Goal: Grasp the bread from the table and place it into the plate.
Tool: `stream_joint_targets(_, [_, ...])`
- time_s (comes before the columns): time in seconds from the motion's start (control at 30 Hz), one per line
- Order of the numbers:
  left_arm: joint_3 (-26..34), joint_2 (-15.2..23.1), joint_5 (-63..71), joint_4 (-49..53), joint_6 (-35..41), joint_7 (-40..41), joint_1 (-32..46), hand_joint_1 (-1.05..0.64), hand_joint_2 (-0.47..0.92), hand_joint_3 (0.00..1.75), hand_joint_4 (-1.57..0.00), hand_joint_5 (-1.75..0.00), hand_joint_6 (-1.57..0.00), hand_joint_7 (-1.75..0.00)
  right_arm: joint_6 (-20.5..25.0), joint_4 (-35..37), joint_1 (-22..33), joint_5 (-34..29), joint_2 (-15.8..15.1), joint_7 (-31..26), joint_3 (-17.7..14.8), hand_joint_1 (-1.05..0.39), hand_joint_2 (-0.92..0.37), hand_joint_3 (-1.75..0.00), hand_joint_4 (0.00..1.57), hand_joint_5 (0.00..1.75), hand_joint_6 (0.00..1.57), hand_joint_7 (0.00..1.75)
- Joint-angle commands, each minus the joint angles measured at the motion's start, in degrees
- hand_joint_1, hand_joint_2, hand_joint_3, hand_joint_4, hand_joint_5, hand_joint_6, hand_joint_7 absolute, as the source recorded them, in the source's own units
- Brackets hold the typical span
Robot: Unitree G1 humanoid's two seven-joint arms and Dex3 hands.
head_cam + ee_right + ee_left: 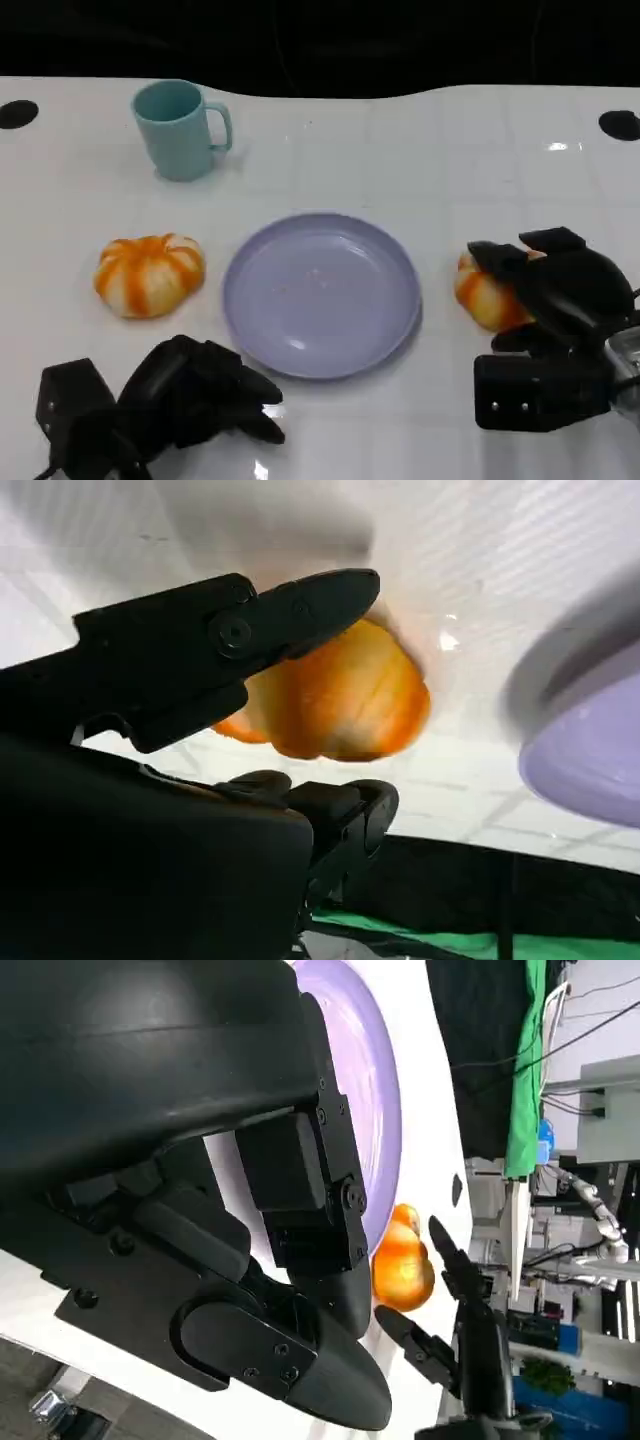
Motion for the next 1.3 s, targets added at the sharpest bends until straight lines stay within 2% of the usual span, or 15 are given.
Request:
stream_joint_targets(0.03, [0.0,0.9,0.0,-0.7,0.3,0.3,0.8,-1.05,0.83,0.00,-1.52,-0.28,-1.53,-0.01,0.5,3.2,-2.1,1.0,0.1,-1.5,0.7,-0.71,-0.88,0.00,0.13,0.30,0.24,0.00])
stream_joint_targets(0.2, [0.2,0.9,-0.6,-1.0,1.1,-0.5,0.9,-1.05,0.82,0.00,-1.52,-0.28,-1.53,-0.01,0.2,7.7,-3.6,2.6,0.9,-2.4,1.0,-0.67,-0.89,0.00,0.17,0.28,0.25,0.01])
stream_joint_targets(0.3, [0.2,0.8,-0.5,-1.2,1.1,-0.5,1.0,-1.05,0.81,0.00,-1.52,-0.28,-1.53,-0.01,-0.9,10.2,-4.4,3.5,1.1,-3.9,1.2,-0.63,-0.90,0.00,0.27,0.27,0.30,0.02])
stream_joint_targets(0.43, [0.1,0.6,-0.5,-1.5,0.9,-0.2,1.3,-1.05,0.82,0.00,-1.53,-0.28,-1.53,-0.01,-3.5,13.8,-5.5,5.3,1.5,-5.9,1.1,-0.44,-0.92,-0.01,0.58,0.27,0.52,0.06])
stream_joint_targets(0.47, [0.1,0.5,-0.5,-1.6,1.0,-0.2,1.3,-1.05,0.82,0.00,-1.53,-0.28,-1.53,-0.01,-4.2,14.7,-5.8,5.8,1.6,-6.6,1.0,-0.39,-0.92,-0.01,0.69,0.32,0.58,0.08])
stream_joint_targets(0.57, [0.0,0.5,-0.4,-1.9,1.0,0.0,1.4,-1.05,0.82,0.00,-1.53,-0.28,-1.53,-0.01,-6.2,17.4,-6.5,6.9,2.0,-9.3,1.0,-0.25,-0.92,-0.02,0.69,1.09,0.81,0.08])
stream_joint_targets(0.6, [0.0,0.5,-0.3,-2.0,1.0,0.1,1.5,-1.05,0.82,0.00,-1.53,-0.28,-1.53,-0.01,-6.7,18.2,-6.8,7.1,2.1,-10.2,1.2,-0.22,-0.92,-0.02,0.69,1.22,0.87,0.08])
stream_joint_targets(0.67, [-0.1,0.5,-0.3,-2.1,1.1,0.2,1.5,-1.05,0.82,0.00,-1.53,-0.28,-1.53,-0.01,-7.4,19.3,-7.2,7.4,2.1,-11.1,1.5,-0.20,-0.92,-0.03,0.70,1.34,0.92,0.08])
stream_joint_targets(0.83, [-0.1,0.5,-0.3,-2.3,1.2,0.2,1.6,-1.05,0.82,0.00,-1.53,-0.28,-1.53,-0.01,-8.0,20.7,-7.8,7.6,2.2,-12.0,1.9,-0.20,-0.92,-0.02,0.69,1.37,0.93,0.07])
stream_joint_targets(0.87, [-0.1,0.4,-0.4,-2.6,1.5,0.0,1.7,-1.05,0.82,0.00,-1.53,-0.28,-1.53,-0.01,-9.3,21.8,-7.9,7.9,2.4,-14.5,1.7,-0.19,-0.92,-0.07,0.73,1.45,1.02,0.12])
stream_joint_targets(0.9, [-0.1,0.4,-0.5,-2.8,1.8,-0.1,1.8,-1.05,0.82,0.00,-1.53,-0.28,-1.53,-0.01,-10.4,22.8,-8.0,8.1,2.5,-16.5,1.5,-0.15,-0.87,-0.26,0.81,1.59,1.03,0.54])
stream_joint_targets(0.97, [-0.1,0.3,-0.8,-3.2,2.4,-0.4,2.0,-1.05,0.82,0.00,-1.53,-0.27,-1.53,-0.01,-11.6,24.3,-8.4,8.3,2.7,-19.0,1.5,-0.14,-0.70,-0.64,0.86,1.71,0.86,1.21])
stream_joint_targets(1.07, [-0.2,0.4,-0.4,-3.5,2.1,0.0,2.2,-1.05,0.82,0.00,-1.53,-0.27,-1.53,-0.01,-11.8,25.0,-8.9,8.6,3.1,-20.9,1.3,-0.14,-0.61,-0.79,0.88,1.74,0.80,1.42])
stream_joint_targets(1.17, [-0.2,0.4,-0.5,-3.8,1.9,-0.2,2.3,-1.05,0.82,0.00,-1.52,-0.27,-1.53,0.00,-12.0,24.7,-9.2,9.2,3.4,-21.5,0.9,-0.13,-0.57,-0.84,0.90,1.75,0.72,1.63])
stream_joint_targets(1.3, [-0.4,0.5,0.1,-4.0,1.4,0.4,2.5,-1.05,0.83,0.01,-1.52,-0.27,-1.53,0.00,-14.8,23.4,-9.1,10.1,3.5,-24.2,0.5,-0.11,-0.48,-0.92,0.91,1.75,0.67,1.74])
